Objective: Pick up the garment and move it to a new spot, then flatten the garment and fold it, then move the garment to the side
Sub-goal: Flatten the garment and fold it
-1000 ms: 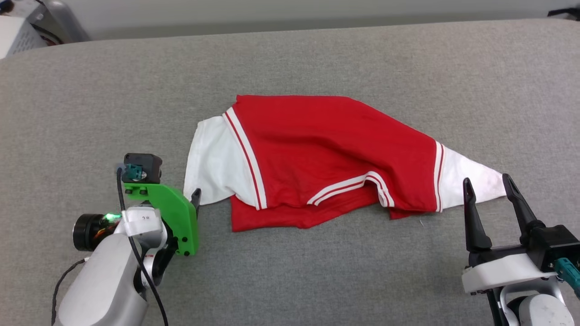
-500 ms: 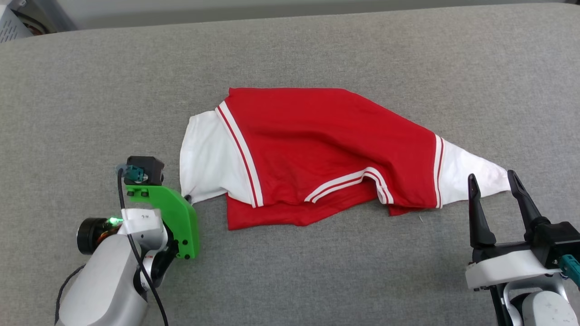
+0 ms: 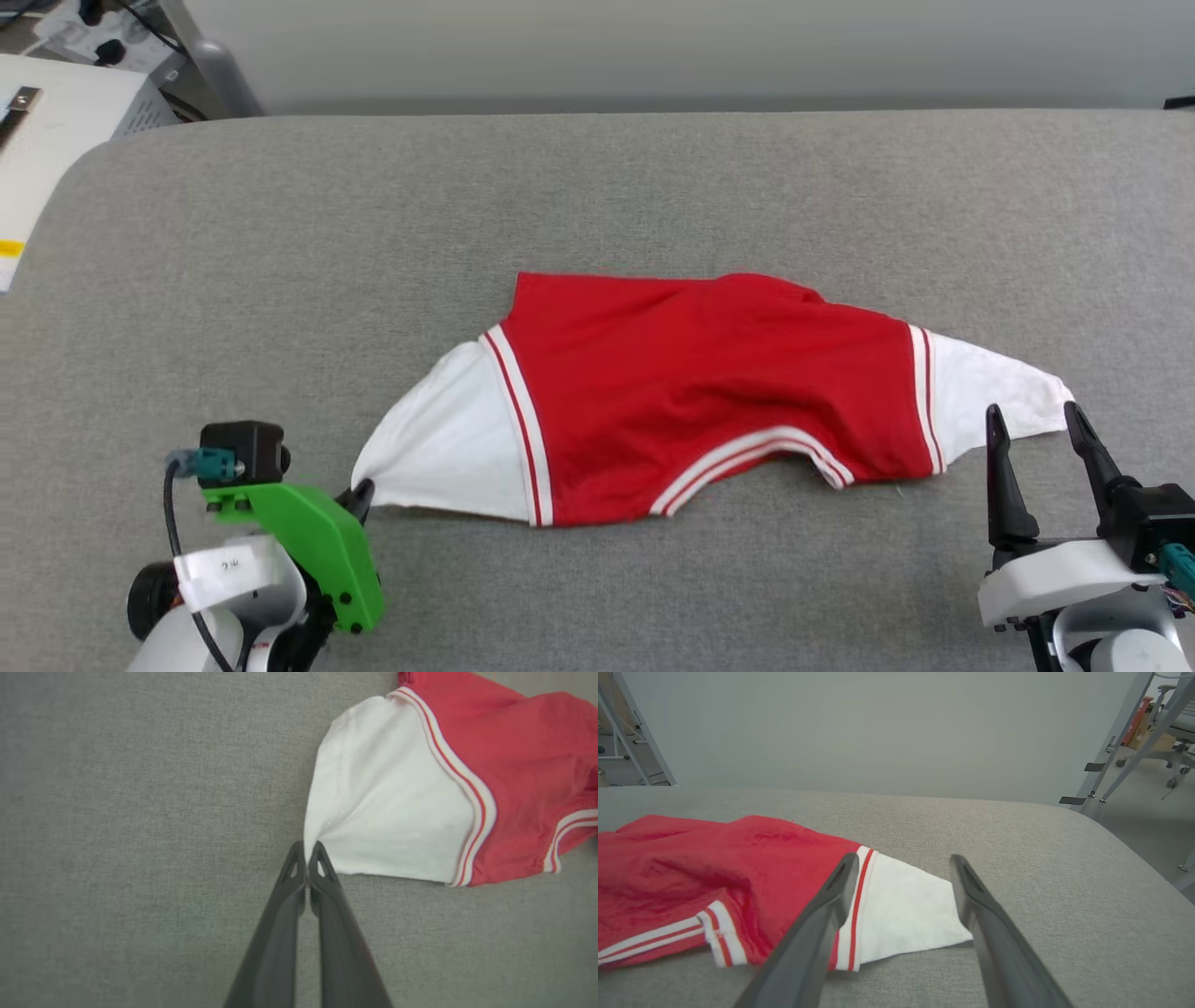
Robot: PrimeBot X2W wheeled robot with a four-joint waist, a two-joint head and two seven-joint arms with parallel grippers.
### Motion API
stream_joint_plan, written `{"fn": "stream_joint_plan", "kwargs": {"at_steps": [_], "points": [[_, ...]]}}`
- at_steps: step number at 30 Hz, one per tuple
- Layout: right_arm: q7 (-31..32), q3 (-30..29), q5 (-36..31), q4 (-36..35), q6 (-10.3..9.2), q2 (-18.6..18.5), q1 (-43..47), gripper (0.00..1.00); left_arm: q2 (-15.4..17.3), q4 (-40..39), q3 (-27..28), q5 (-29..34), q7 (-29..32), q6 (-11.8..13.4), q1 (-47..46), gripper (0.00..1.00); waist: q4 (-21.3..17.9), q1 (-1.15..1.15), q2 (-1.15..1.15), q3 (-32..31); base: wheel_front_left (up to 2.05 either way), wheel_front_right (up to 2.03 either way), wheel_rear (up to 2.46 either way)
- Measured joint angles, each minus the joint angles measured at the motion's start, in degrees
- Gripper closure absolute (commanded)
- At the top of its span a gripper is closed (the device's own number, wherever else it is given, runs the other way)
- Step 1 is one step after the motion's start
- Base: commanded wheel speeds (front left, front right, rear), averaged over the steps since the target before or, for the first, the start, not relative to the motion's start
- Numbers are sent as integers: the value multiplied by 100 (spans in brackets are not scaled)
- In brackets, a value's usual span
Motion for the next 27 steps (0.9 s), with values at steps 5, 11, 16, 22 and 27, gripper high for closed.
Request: {"fn": "stream_joint_plan", "kwargs": {"at_steps": [5, 11, 16, 22, 27], "points": [[250, -158, 0, 289, 0, -3, 3, 0, 69, -227, -147, -110, 224, -11, 482, 100, 185, 0, 0, -169, 0, 0, 0], [463, -168, -11, 480, 0, 0, 4, 0, -47, 167, -457, -56, 40, -254, 546, 71, 302, 0, 0, -276, 0, 0, 0], [676, -240, -36, 428, 0, 0, 3, 0, -104, 481, -538, 96, -275, -256, 513, 0, 359, 0, 0, -281, 0, 0, 0], [1795, -250, 60, 120, 0, -357, -32, 0, -157, 338, -536, 303, -634, -263, 350, 0, 516, 0, 0, -263, 0, 0, 0], [3474, -298, 461, 38, 0, -1009, -391, 0, -189, -24, -597, 349, -687, -299, 279, 0, 690, 0, 0, -215, 0, 0, 0]]}}
